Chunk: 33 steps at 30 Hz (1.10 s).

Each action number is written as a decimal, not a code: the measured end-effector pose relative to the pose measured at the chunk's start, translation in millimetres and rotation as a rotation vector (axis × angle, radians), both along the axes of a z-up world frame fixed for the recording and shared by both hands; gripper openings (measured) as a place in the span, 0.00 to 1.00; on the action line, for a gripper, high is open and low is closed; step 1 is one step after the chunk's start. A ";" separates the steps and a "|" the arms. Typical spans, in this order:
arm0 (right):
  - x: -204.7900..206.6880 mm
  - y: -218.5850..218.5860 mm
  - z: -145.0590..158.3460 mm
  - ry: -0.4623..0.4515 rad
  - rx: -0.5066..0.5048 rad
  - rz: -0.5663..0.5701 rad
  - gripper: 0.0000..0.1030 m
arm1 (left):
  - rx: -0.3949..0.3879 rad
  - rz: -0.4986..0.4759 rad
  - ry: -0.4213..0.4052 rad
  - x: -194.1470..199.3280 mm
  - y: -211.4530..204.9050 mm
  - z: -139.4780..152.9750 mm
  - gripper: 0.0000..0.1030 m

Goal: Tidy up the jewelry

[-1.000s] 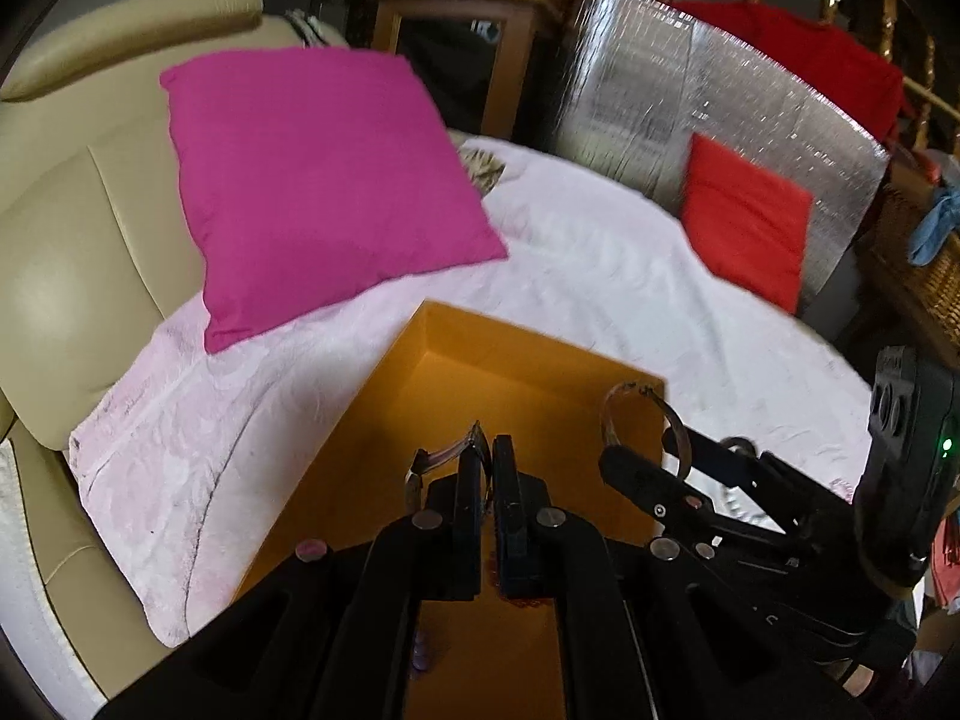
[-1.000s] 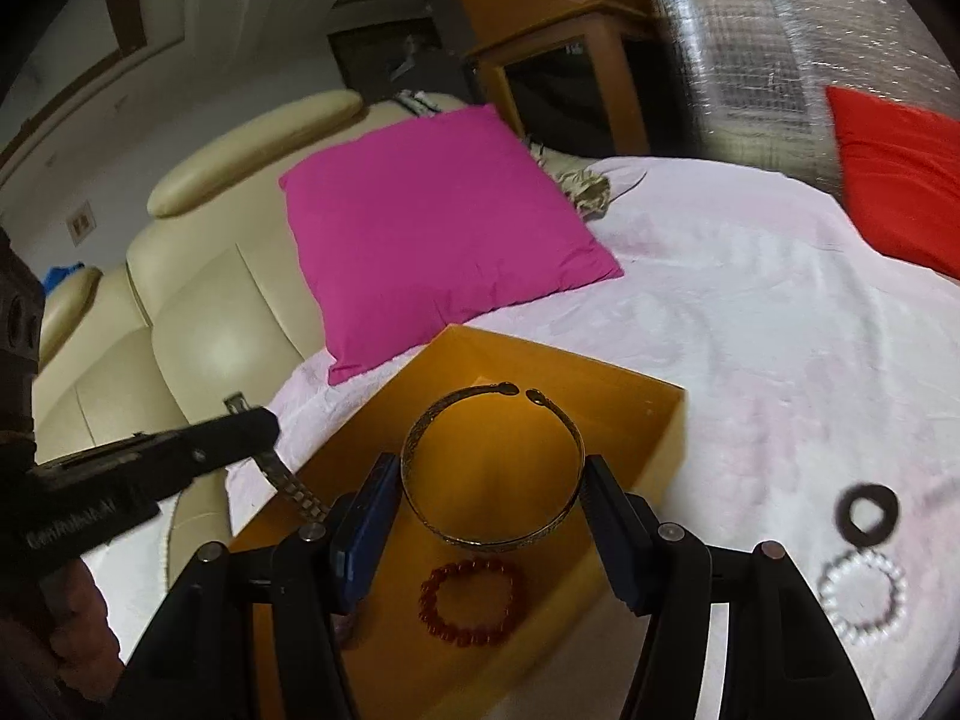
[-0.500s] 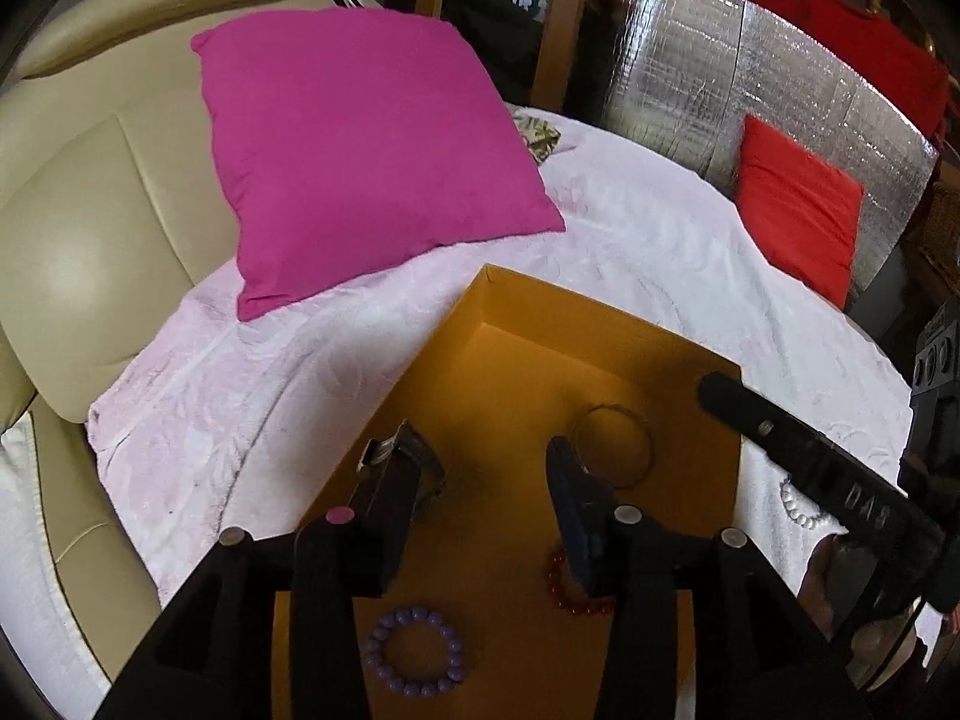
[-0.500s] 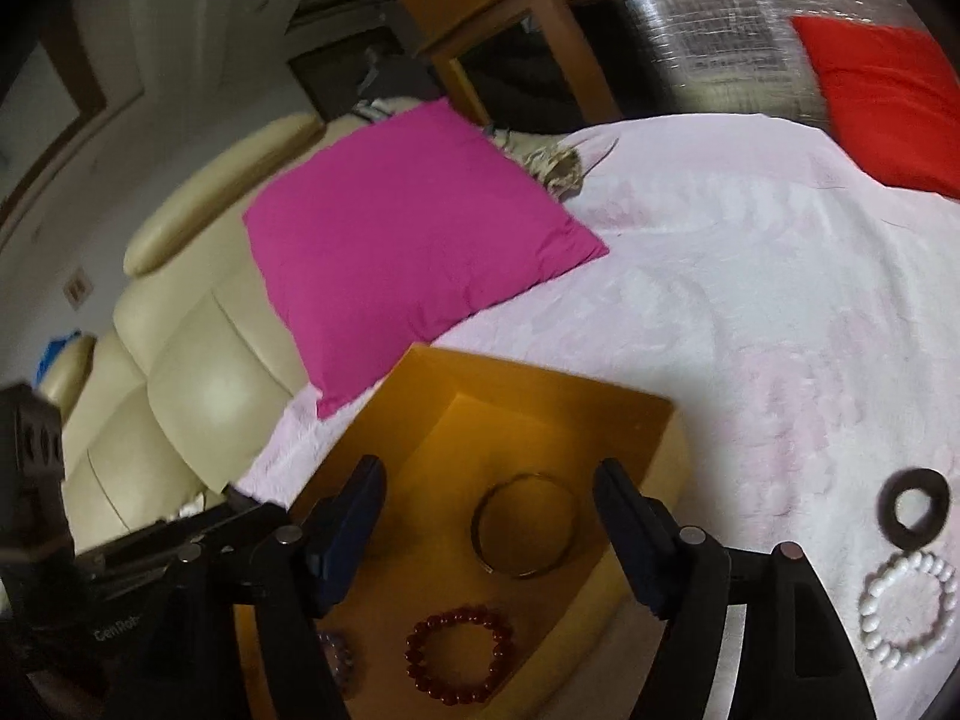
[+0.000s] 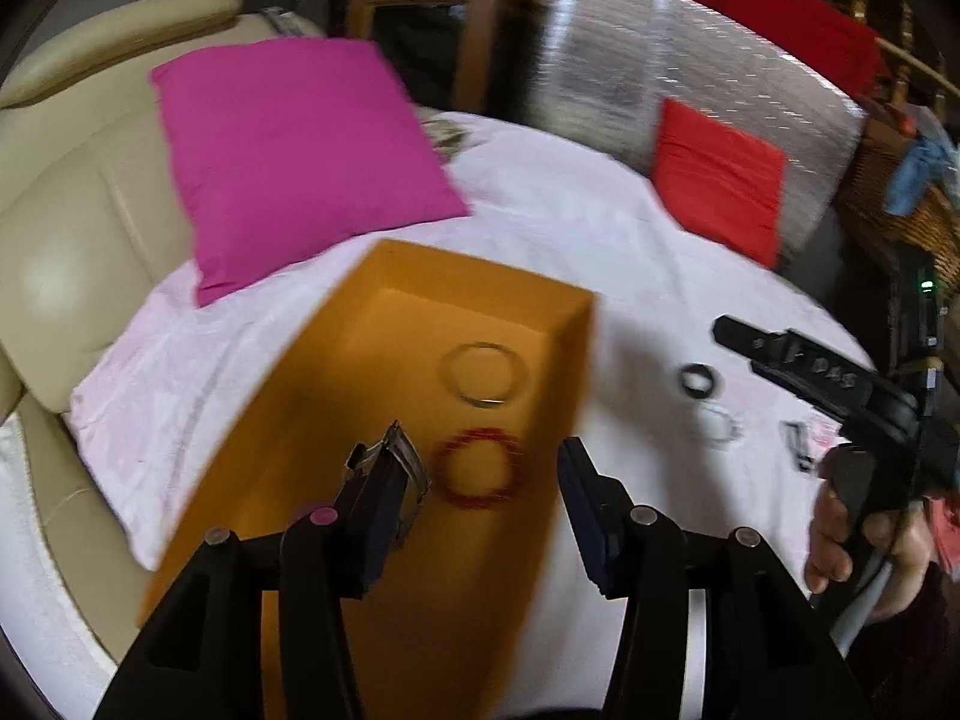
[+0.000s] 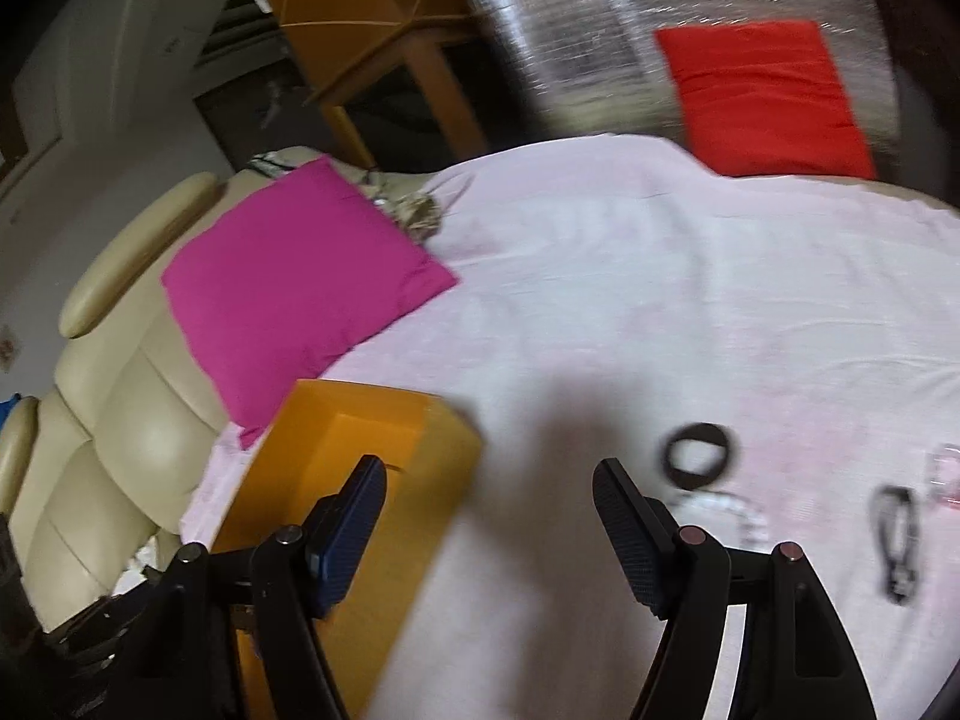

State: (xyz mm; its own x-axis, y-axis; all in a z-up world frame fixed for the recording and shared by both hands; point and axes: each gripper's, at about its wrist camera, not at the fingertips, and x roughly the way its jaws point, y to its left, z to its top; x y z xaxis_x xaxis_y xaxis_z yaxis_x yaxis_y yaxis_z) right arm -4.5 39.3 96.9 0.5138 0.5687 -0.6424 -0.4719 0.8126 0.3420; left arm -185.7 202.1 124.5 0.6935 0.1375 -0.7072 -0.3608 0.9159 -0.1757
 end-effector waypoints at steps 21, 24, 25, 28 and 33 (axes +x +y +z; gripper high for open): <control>-27.4 -281.1 32.8 -0.021 0.067 -0.401 0.73 | 0.185 -0.191 -0.020 27.9 -111.7 19.0 0.59; -23.3 -299.0 32.9 -0.024 0.077 -0.416 0.73 | 0.217 -0.241 -0.065 38.3 -135.6 33.9 0.59; -22.8 -305.2 33.1 -0.025 0.092 -0.423 0.73 | 0.223 -0.254 -0.076 40.8 -143.1 37.8 0.59; -19.7 -323.3 32.0 -0.010 0.122 -0.461 0.73 | 0.251 -0.313 -0.113 52.6 -174.7 52.7 0.59; -13.4 -342.4 31.6 0.005 0.156 -0.513 0.73 | 0.206 -0.413 -0.138 65.6 -227.4 70.7 0.59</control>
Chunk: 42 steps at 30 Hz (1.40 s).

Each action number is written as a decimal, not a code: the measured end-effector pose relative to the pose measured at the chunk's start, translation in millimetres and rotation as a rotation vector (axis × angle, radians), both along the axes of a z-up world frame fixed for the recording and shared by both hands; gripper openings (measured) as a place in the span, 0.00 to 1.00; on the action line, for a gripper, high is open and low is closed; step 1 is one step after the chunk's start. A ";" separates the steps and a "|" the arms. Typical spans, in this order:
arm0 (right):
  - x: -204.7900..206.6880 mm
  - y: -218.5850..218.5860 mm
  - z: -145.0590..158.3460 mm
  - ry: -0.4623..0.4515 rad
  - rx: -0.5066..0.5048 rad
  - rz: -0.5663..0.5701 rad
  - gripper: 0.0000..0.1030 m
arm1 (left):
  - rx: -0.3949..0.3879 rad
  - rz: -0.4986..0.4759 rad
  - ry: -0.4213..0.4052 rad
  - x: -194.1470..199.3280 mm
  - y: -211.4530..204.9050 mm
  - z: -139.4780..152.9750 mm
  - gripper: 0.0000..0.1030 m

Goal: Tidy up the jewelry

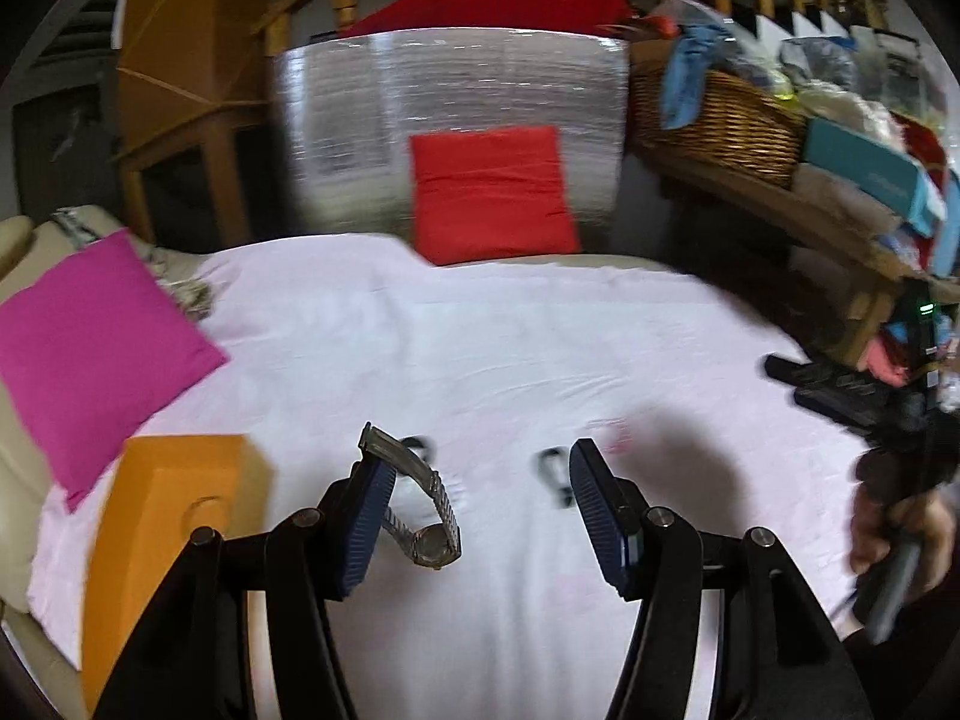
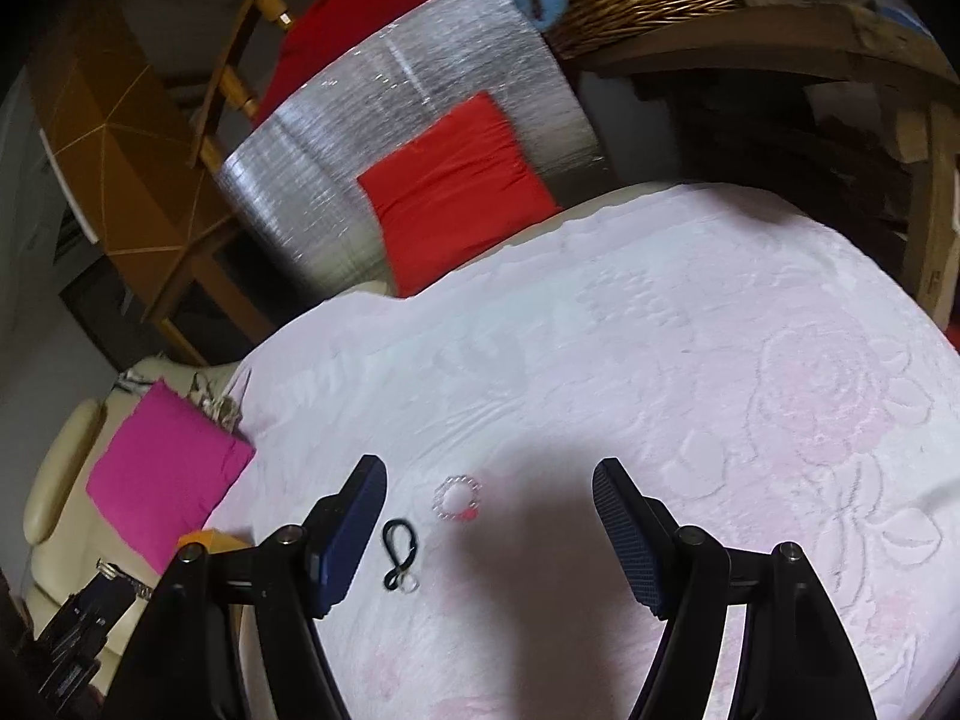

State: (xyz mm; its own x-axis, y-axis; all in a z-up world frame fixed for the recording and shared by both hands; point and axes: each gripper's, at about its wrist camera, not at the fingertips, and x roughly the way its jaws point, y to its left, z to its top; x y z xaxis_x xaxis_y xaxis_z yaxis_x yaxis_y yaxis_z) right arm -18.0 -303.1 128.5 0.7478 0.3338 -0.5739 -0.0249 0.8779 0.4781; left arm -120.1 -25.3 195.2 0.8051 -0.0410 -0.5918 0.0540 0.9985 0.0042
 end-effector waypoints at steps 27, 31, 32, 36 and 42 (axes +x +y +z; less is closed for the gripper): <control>-17.3 -30.5 27.4 -0.120 0.059 -0.063 0.72 | 0.111 -0.216 -0.235 -58.0 -81.5 95.3 0.72; -8.6 -17.9 20.5 -0.084 0.027 -0.040 0.72 | 0.061 -0.138 -0.119 -25.2 -49.9 41.4 0.72; -6.3 -14.1 17.2 -0.068 0.017 -0.031 0.72 | 0.048 -0.119 -0.097 -18.9 -43.3 30.5 0.72; 4.7 2.2 1.6 0.001 0.011 0.024 0.71 | -0.060 -0.003 0.008 8.1 4.9 -25.9 0.72; 7.3 36.8 -9.6 0.097 -0.055 0.086 0.61 | -0.111 0.059 0.086 11.5 36.0 -71.1 0.72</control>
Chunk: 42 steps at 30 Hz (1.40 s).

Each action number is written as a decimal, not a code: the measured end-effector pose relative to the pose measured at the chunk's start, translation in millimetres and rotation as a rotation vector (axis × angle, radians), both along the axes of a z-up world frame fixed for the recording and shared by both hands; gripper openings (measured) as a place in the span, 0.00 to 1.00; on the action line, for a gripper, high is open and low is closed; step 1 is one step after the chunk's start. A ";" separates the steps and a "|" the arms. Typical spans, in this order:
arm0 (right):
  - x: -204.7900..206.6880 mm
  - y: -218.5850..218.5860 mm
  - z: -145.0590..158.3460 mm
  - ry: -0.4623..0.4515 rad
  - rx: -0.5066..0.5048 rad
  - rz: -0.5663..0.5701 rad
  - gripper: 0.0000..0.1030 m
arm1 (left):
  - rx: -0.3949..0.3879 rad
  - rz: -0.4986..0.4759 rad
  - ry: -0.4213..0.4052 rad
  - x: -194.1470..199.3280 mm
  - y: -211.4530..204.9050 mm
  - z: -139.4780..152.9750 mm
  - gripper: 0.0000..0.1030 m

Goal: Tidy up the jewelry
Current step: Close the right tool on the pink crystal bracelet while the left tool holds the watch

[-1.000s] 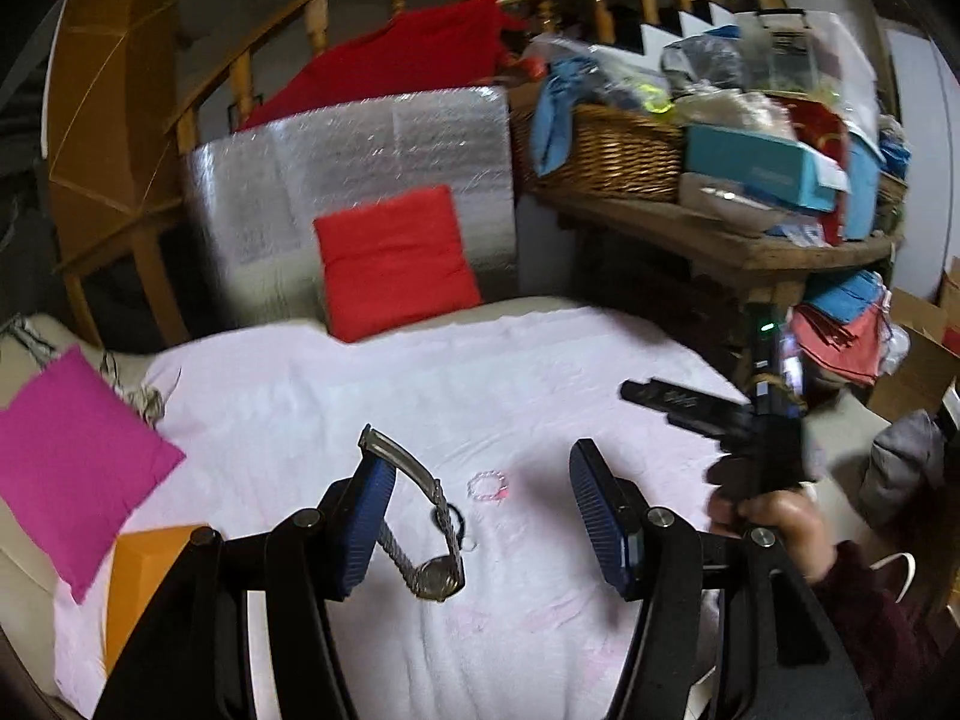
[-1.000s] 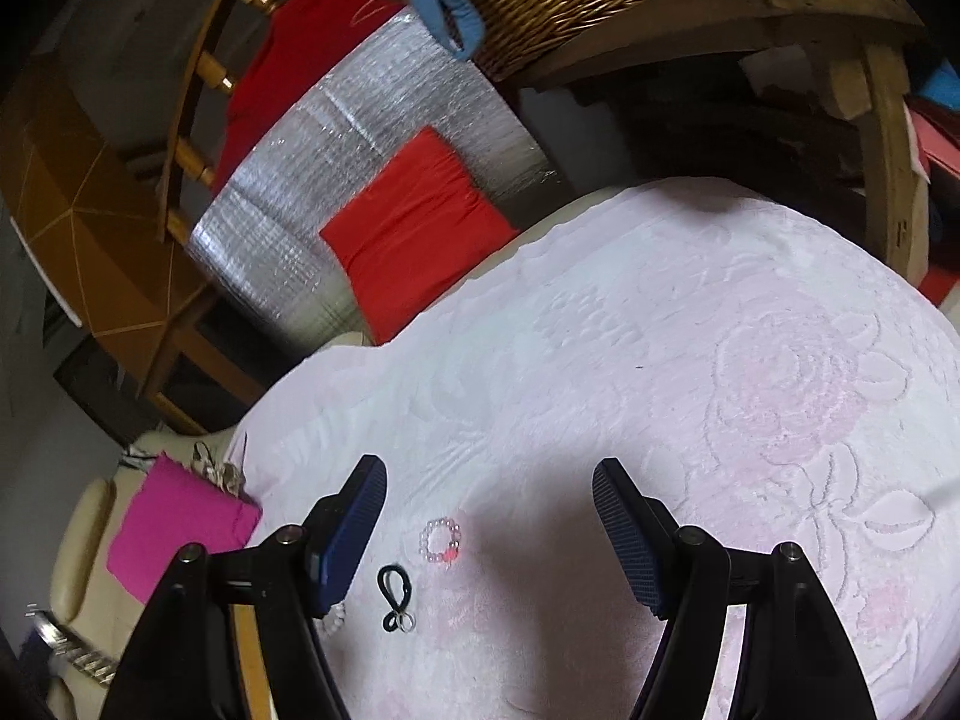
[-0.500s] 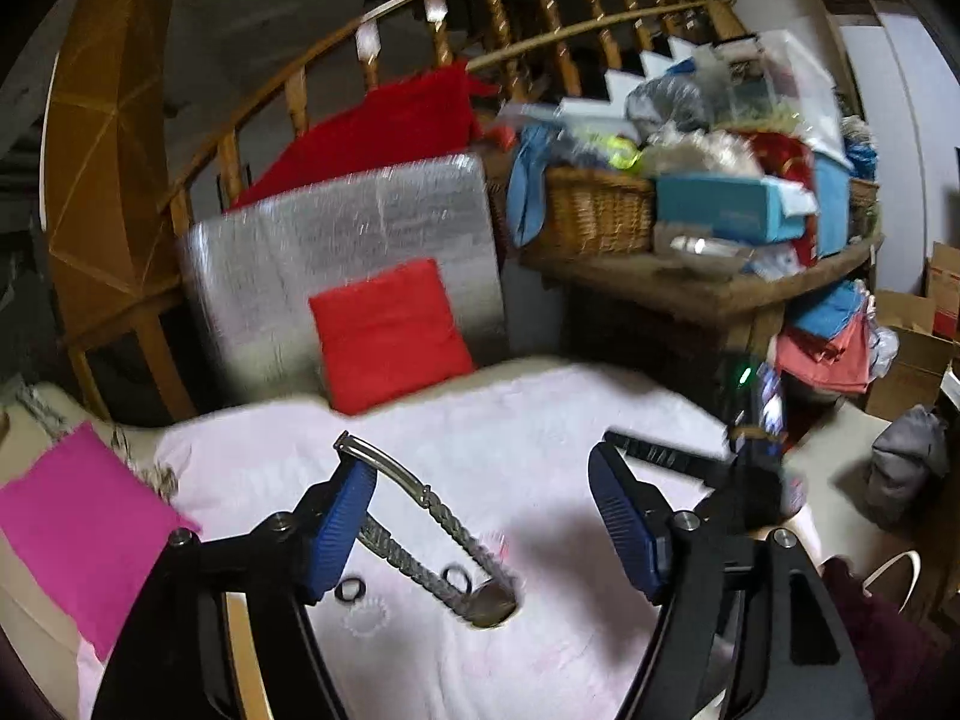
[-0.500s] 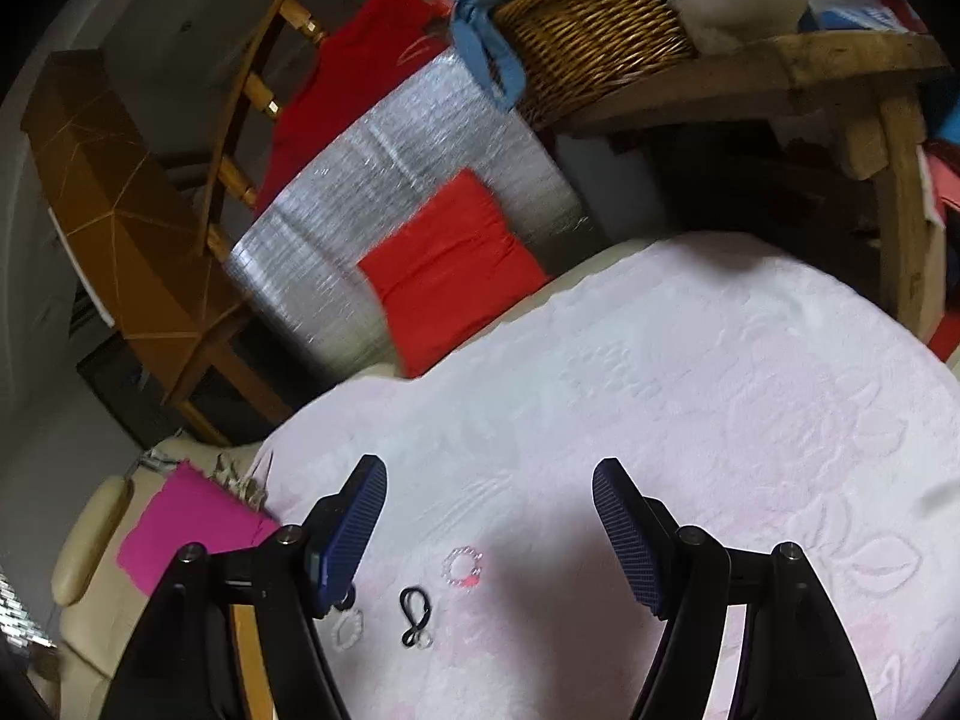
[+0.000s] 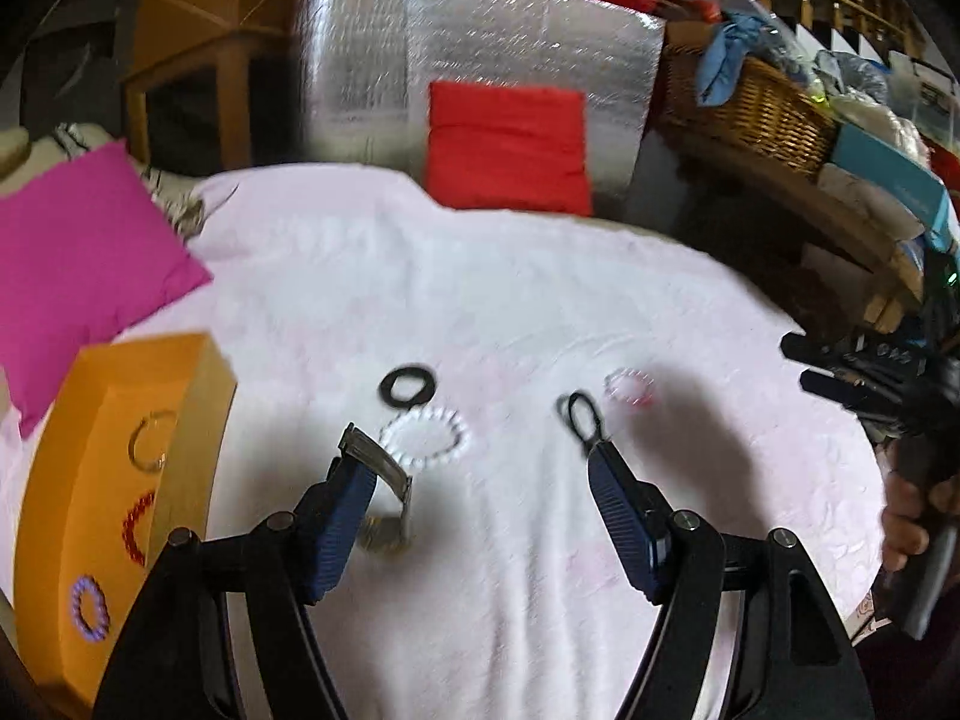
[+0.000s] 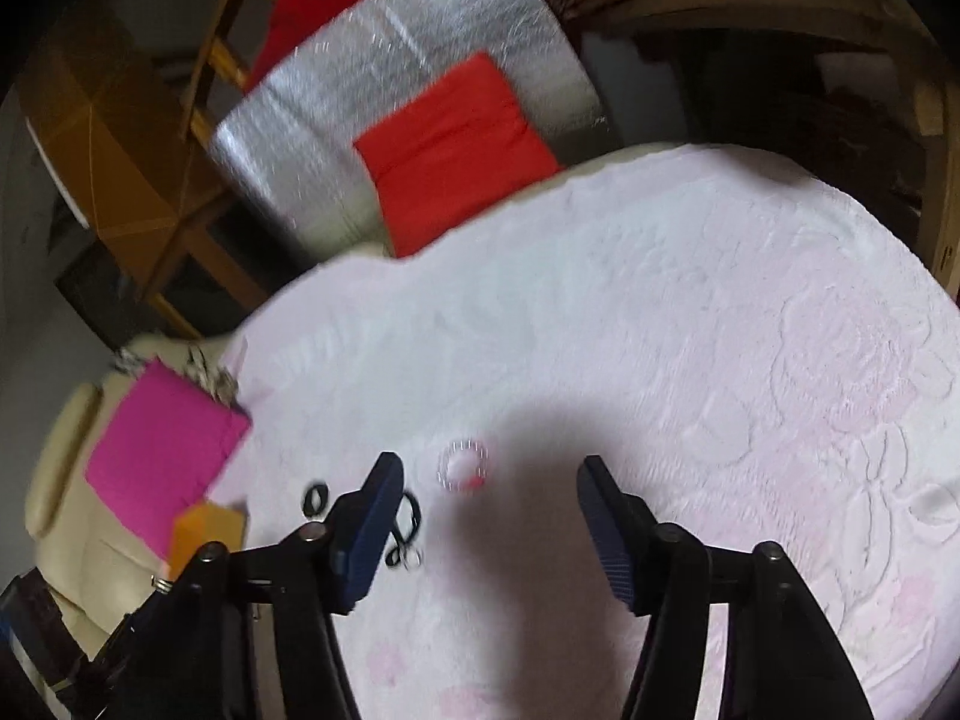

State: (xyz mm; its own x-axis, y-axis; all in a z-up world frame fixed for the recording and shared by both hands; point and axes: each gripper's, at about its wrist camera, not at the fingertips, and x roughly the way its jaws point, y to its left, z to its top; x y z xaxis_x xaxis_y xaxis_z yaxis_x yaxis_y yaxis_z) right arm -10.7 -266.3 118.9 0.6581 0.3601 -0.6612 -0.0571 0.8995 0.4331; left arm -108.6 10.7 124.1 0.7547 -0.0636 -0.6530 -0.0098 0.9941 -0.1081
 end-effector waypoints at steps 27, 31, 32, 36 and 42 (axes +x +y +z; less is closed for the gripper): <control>52.0 -12.9 -55.6 0.070 0.072 -0.066 0.61 | -0.010 -0.137 0.140 116.1 -85.8 -80.9 0.43; 61.3 -2.4 -62.5 0.085 0.064 -0.038 0.61 | 0.003 -0.144 0.164 117.2 -82.2 -87.6 0.14; 64.9 3.3 -65.1 0.090 0.053 -0.021 0.61 | -0.001 -0.145 0.159 114.9 -79.3 -84.9 0.11; 80.9 35.2 -80.8 0.130 -0.019 0.068 0.61 | -0.017 -0.147 0.148 105.8 -68.7 -78.5 0.06; 88.0 74.4 -94.3 0.114 -0.181 0.133 0.61 | 0.013 -0.144 0.080 88.6 -52.2 -58.4 0.05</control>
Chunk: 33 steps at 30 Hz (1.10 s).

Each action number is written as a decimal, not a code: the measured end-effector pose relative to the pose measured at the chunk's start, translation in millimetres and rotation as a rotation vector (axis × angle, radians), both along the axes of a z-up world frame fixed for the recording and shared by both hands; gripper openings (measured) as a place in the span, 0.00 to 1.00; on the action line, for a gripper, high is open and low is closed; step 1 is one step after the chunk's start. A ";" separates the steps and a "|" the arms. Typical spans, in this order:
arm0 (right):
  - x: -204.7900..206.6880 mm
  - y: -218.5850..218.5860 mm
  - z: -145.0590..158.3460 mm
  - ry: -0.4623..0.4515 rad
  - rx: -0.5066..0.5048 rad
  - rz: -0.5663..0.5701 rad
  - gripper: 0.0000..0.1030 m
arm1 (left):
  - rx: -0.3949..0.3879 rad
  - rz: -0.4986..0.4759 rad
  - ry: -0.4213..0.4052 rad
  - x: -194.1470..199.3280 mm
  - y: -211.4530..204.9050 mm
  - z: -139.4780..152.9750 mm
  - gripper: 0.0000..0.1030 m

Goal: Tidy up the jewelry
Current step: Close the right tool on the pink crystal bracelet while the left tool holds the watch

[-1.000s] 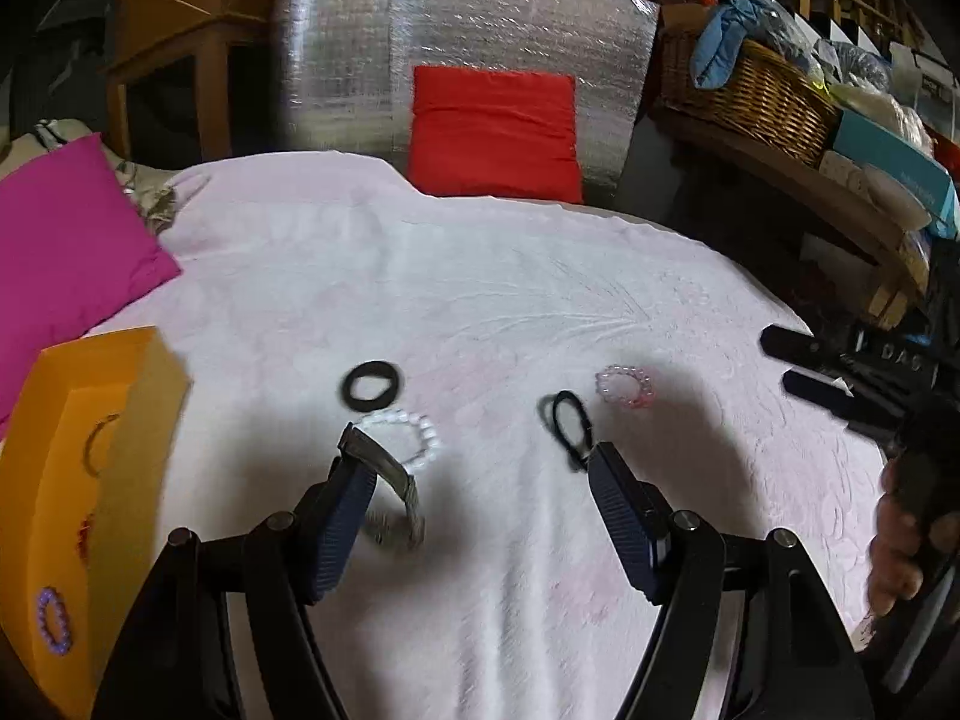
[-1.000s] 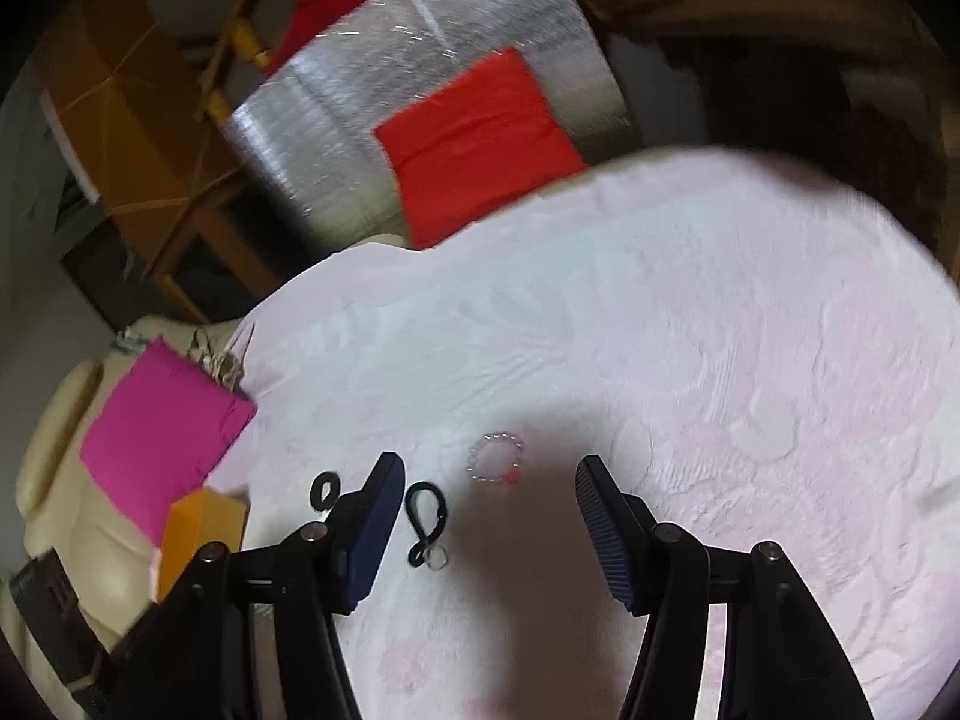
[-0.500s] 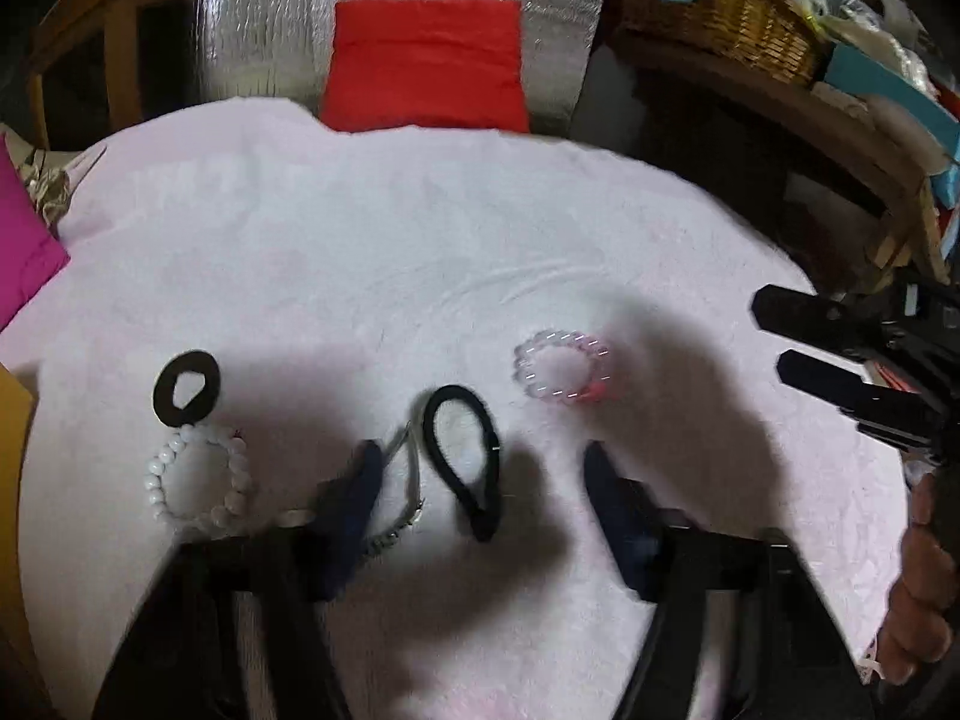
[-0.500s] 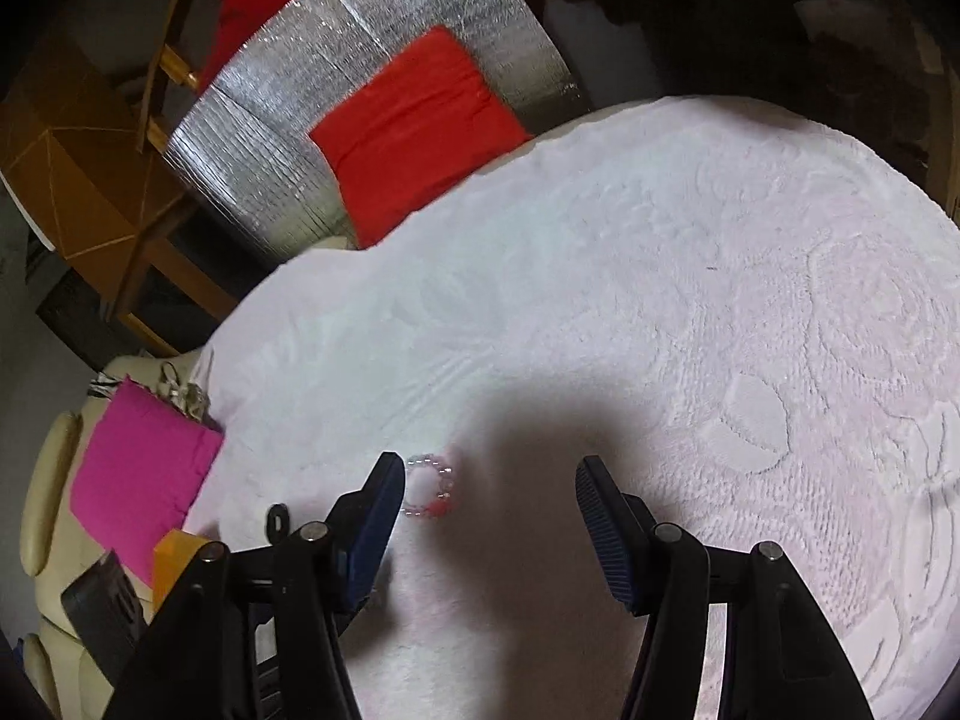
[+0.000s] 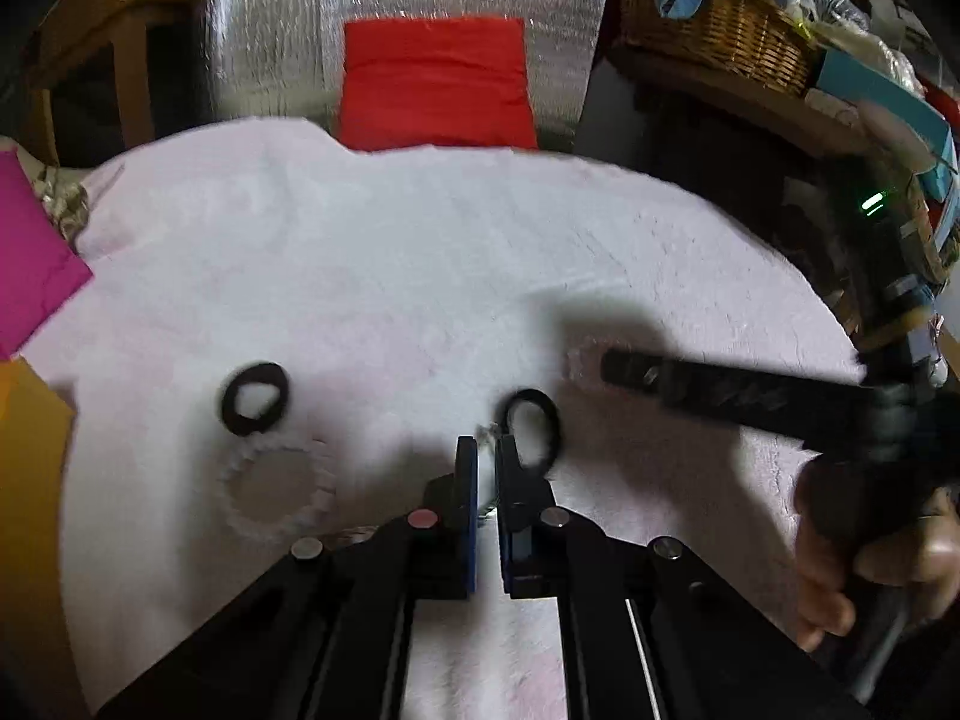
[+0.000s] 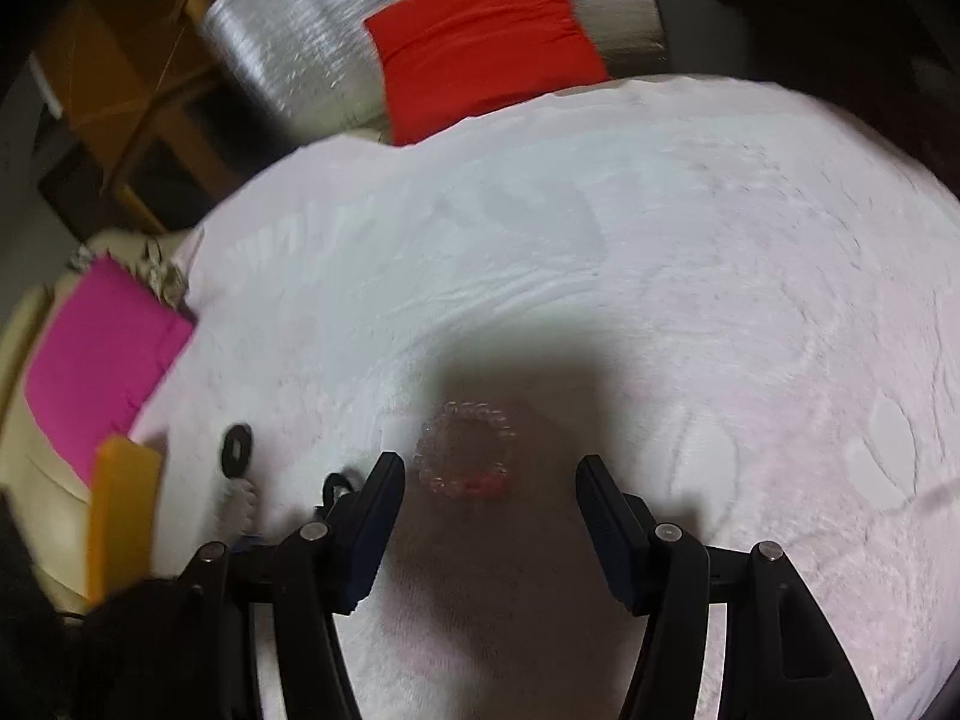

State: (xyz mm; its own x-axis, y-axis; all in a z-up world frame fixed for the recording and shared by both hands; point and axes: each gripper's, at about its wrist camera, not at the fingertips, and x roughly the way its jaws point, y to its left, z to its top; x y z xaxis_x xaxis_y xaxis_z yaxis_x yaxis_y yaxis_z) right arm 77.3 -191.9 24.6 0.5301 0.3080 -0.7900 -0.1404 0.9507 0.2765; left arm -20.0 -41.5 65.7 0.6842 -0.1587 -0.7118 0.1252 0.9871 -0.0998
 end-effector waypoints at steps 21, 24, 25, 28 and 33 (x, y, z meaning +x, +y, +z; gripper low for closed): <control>-10.7 -24.5 15.6 -0.032 -0.047 -0.047 0.09 | -0.033 -0.100 0.005 3.4 -4.7 -5.8 0.52; -13.3 -31.8 15.9 -0.026 -0.052 -0.062 0.09 | -0.018 -0.108 0.032 9.2 -11.3 -14.7 0.52; -15.6 -34.6 15.5 -0.017 -0.050 -0.067 0.09 | -0.020 -0.110 0.035 10.6 -12.9 -16.0 0.52; -18.0 -48.2 11.8 0.020 -0.022 -0.086 0.09 | -0.033 -0.121 0.034 14.4 -17.7 -19.3 0.52; -19.3 -66.3 6.1 0.071 0.037 -0.106 0.09 | -0.029 -0.129 0.056 19.1 -25.6 -27.0 0.43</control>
State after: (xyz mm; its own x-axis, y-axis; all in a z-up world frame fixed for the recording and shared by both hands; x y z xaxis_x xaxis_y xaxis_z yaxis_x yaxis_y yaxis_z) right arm 58.0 -258.2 30.7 0.5043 0.2830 -0.8158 -0.0183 0.9481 0.3175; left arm -0.9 -67.1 38.8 0.6161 -0.2636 -0.7423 0.2444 0.9598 -0.1380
